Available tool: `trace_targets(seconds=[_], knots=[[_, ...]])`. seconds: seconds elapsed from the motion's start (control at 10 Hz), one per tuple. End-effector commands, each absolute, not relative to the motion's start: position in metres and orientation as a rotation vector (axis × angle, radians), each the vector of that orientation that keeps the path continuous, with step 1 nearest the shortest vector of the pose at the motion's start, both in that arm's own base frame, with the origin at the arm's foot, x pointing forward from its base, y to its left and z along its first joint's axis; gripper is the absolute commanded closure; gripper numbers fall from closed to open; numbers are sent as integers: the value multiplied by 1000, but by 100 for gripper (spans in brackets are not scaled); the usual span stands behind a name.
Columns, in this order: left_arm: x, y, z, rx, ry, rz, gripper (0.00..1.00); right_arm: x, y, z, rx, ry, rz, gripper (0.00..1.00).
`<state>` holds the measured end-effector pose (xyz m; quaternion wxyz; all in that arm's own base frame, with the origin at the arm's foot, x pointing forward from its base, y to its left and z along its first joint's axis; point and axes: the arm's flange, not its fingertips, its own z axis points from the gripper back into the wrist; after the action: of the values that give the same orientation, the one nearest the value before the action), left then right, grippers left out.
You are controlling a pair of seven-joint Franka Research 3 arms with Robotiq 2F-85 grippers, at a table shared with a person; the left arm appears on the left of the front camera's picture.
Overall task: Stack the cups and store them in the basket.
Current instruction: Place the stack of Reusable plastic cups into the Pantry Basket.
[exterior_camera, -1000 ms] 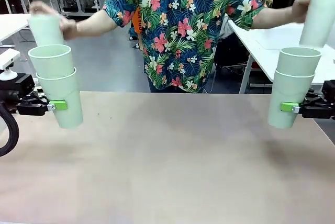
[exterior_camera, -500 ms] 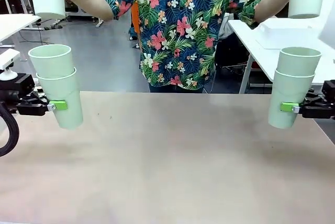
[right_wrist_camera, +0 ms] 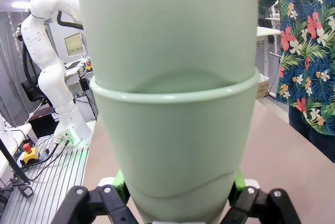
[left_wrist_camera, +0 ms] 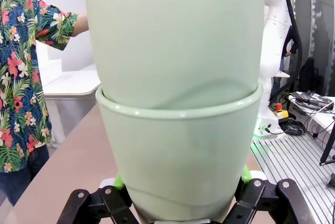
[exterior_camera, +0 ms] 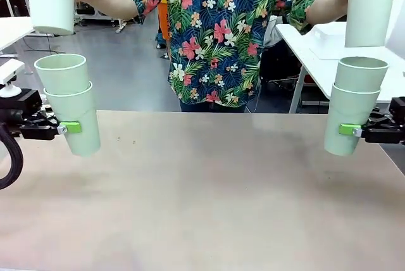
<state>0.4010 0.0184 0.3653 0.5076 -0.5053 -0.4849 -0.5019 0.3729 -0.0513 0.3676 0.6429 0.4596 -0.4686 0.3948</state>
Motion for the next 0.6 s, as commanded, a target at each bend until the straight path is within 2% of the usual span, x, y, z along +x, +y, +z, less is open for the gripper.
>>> trace_targets(seconds=[0.0,0.5], knots=[[401,19,368,-1213,-1178,-1210,14,373,-51,370,1049,-1074,902,15],[401,19,368,-1213,-1178,-1210,14,373,-51,370,1049,-1074,902,15]])
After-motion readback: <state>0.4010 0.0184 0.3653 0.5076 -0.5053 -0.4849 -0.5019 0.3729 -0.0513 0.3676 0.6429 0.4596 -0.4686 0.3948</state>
